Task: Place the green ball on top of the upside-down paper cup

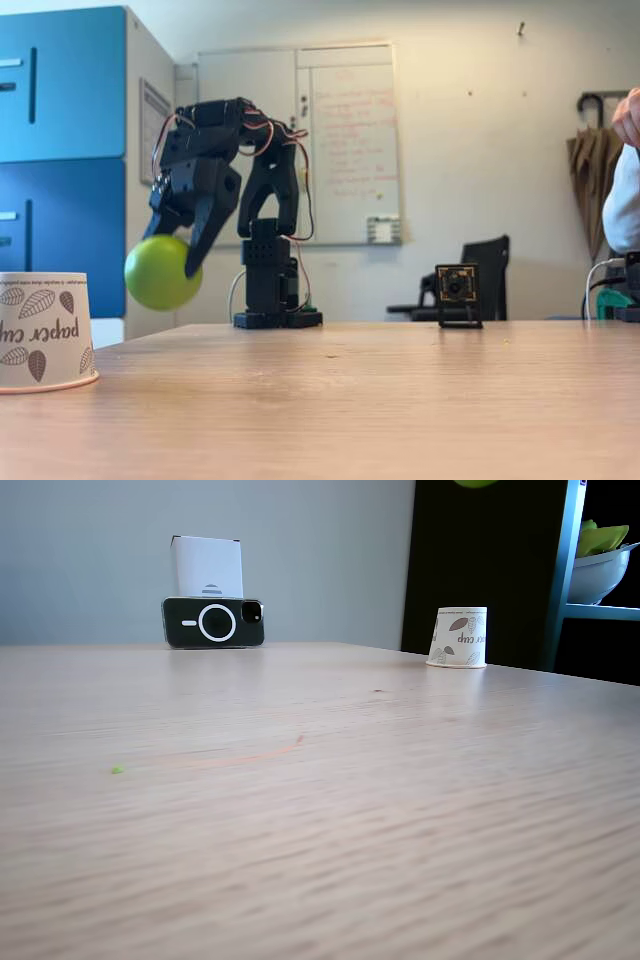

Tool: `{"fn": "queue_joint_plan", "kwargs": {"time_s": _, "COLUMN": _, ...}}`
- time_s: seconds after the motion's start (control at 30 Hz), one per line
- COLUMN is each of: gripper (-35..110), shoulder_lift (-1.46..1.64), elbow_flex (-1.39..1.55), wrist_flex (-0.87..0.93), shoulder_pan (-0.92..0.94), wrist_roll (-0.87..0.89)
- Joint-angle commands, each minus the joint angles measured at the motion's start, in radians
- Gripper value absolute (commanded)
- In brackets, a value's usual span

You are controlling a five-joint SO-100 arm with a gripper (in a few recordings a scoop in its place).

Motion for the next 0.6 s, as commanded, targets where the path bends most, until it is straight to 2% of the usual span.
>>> {"fn": "queue_joint_plan", "kwargs": {"time_s": 0.0, "gripper": 25, "shoulder_lift": -0.106, "elbow_flex": -0.135, "wrist_flex": -0.011, "shoulder_pan": 0.002, "wrist_roll": -0.005}}
{"fn": "queue_joint_plan", "kwargs": {"time_s": 0.27, "gripper": 25, "shoulder_lift": -0.393, "elbow_flex": -0.396, "wrist_flex": -0.012, "shoulder_pan": 0.041, "wrist_roll": -0.006}}
{"fn": "queue_joint_plan", "kwargs": {"time_s": 0.57, "gripper": 25, "shoulder_lift": -0.522, "elbow_flex": -0.356, "wrist_flex": -0.034, "shoulder_pan": 0.066, "wrist_roll": -0.014}}
